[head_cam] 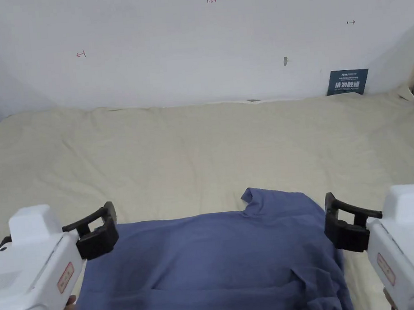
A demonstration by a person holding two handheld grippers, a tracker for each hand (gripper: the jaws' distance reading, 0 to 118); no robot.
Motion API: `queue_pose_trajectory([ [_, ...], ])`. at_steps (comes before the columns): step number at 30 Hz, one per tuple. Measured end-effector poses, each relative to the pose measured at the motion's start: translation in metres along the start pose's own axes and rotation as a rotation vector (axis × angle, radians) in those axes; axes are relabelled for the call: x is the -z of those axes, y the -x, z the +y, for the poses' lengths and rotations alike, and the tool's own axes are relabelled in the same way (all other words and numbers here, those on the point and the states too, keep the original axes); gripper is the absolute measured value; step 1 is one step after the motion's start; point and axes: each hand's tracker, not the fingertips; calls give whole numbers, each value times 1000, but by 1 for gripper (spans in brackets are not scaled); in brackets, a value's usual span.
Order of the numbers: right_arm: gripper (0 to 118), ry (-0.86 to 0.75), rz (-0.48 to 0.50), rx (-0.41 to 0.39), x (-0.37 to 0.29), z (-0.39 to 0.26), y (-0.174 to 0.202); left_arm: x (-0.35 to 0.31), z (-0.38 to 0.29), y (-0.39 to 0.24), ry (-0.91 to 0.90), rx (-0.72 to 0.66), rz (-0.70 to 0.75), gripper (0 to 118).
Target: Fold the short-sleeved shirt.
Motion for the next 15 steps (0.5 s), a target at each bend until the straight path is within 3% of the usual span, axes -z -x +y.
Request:
queue_pose_trajectory([
  [2, 109, -21, -4, -9, -6, 3, 15, -1, 0, -9, -39, 39, 3, 101],
  [4, 85, -32, 3, -6, -8, 3, 18, 2, -2, -16, -40, 52, 4, 72],
  [5, 58, -37, 9, 0, -5, 0, 17, 1, -4, -18, -45, 59, -7, 32],
  [6, 30, -40, 13, 4, -4, -1, 17, 2, -7, -19, -44, 66, -21, 2],
  [7, 4, -41, 16, 7, -2, -2, 18, 5, -8, -21, -34, 69, -22, 1],
  [15, 2, -24, 31, 10, 15, -4, 15, 42, -16, -6, 96, 43, -34, 0],
])
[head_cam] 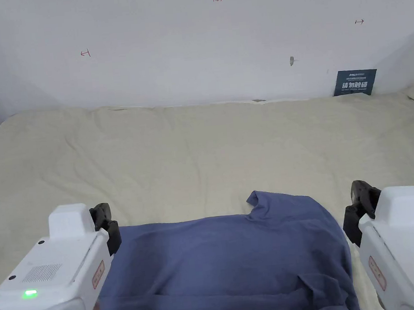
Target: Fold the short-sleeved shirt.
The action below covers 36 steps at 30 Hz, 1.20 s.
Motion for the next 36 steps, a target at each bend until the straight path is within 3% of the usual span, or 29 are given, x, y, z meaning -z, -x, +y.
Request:
queue_pose_trajectory([
  [10, 2, 61, 22, -31, 62, 1, 17, 150, 1, 61, 344, -98, -62, 0],
  [13, 2, 82, 20, -37, 83, -2, 20, 200, -10, 78, 430, -113, -45, 5],
  [15, 2, 99, 15, -40, 98, -5, 21, 231, -20, 84, 491, -73, -14, 44],
  [17, 2, 116, 11, -43, 112, -9, 23, 260, -35, 94, 558, -91, -10, 100],
  [18, 2, 126, 8, -47, 118, -10, 23, 273, -41, 98, 604, -116, -14, 112],
  [19, 2, 136, 5, -49, 124, -12, 24, 284, -48, 100, 637, -138, 0, 113],
  [24, 2, 173, -4, -56, 149, -19, 27, 314, -77, 101, 727, -107, 67, 99],
  [25, 2, 183, -7, -54, 153, -20, 27, 318, -83, 100, 734, -95, 70, 87],
  [26, 2, 189, -9, -48, 157, -22, 23, 321, -87, 98, 746, -82, 70, 65],
  [31, 2, 256, -9, -6, 178, -29, 10, 312, -95, 83, 725, -29, 62, 51],
  [33, 2, 301, -13, 4, 194, -32, 4, 310, -93, 84, 693, -30, 17, 2],
  [34, 5, 337, -17, 15, 206, -39, -10, 309, -93, 82, 696, -40, 16, 2],
  [36, 23, 390, -20, 58, 229, -48, -24, 304, -88, 77, 694, -17, 1, 2],
])
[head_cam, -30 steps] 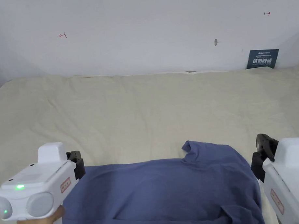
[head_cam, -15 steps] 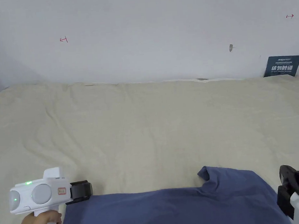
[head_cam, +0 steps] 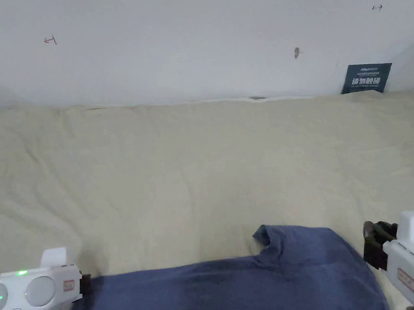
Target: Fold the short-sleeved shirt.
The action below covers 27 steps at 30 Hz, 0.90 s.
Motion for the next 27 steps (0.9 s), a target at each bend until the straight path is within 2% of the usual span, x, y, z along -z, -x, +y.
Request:
queue_pose_trajectory([
  [1, 38, 48, 4, 11, 14, 1, -5, -7, 0, -3, -54, 21, 20, 2],
  [2, 61, 85, -3, 8, 29, -1, -14, -15, 0, -4, -91, 28, 31, 2],
  [5, 106, 205, -21, -32, 79, -5, -25, -38, 5, -2, -129, 8, -31, 2],
  [6, 113, 243, -22, -10, 88, -7, -24, -44, 5, -2, -134, 8, -43, 2],
  [8, 113, 286, -13, 5, 112, -13, -25, -57, 5, -5, -151, 23, -47, 2],
  [10, 112, 340, -39, -41, 127, -19, -16, -63, 5, -5, -154, 32, -54, 2],
  [12, 106, 386, -33, -73, 142, -25, -10, -65, 5, -3, -153, 30, -65, 2],
  [13, 98, 416, -24, -67, 148, -29, -7, -65, 4, -3, -151, 26, -64, 2],
  [14, 81, 436, -23, -86, 151, -31, -2, -65, 3, -2, -149, 22, -64, 2],
  [16, 65, 401, 38, -154, 147, -36, 9, -66, 0, 0, -145, 15, -60, 2],
  [17, 47, 368, 24, -175, 140, -35, 14, -67, -1, 1, -142, 11, -60, 2],
  [19, 2, 373, 58, -176, 146, -36, -1, -69, -5, 1, -140, 7, -56, 2],
  [21, 1, 356, 60, -218, 138, -38, 11, -73, -8, 2, -138, -6, -51, 2],
  [25, 1, 268, 58, -168, 77, -24, 36, -86, -18, 4, -153, -31, -37, 2],
  [26, 1, 242, 82, -148, 70, -19, 16, -91, -21, 4, -157, -37, -35, 2],
  [27, 1, 220, 96, -137, 57, -15, 16, -97, -23, 4, -160, -43, -32, 2],
])
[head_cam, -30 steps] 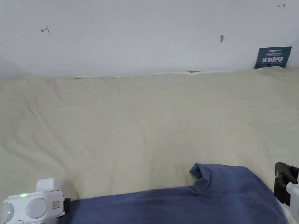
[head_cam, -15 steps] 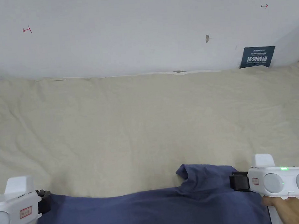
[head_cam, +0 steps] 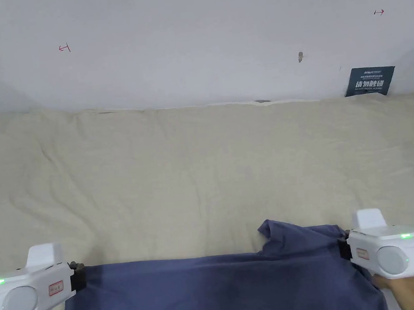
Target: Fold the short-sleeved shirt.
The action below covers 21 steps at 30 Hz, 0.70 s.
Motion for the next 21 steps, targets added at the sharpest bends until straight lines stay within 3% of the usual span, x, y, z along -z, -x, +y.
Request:
queue_pose_trajectory([
  [2, 1, -60, 25, 9, -36, -1, 4, -4, -4, 10, -16, -11, 8, 2],
  [10, 1, -168, 142, 89, -148, -38, -40, -71, -31, 33, -66, -82, 0, 2],
  [14, 1, -171, 176, 119, -176, -80, -58, -97, -61, 42, -48, -97, -9, 2],
  [21, 1, -95, 173, 163, -198, -163, -52, -113, -135, 54, 37, -125, 0, 2],
])
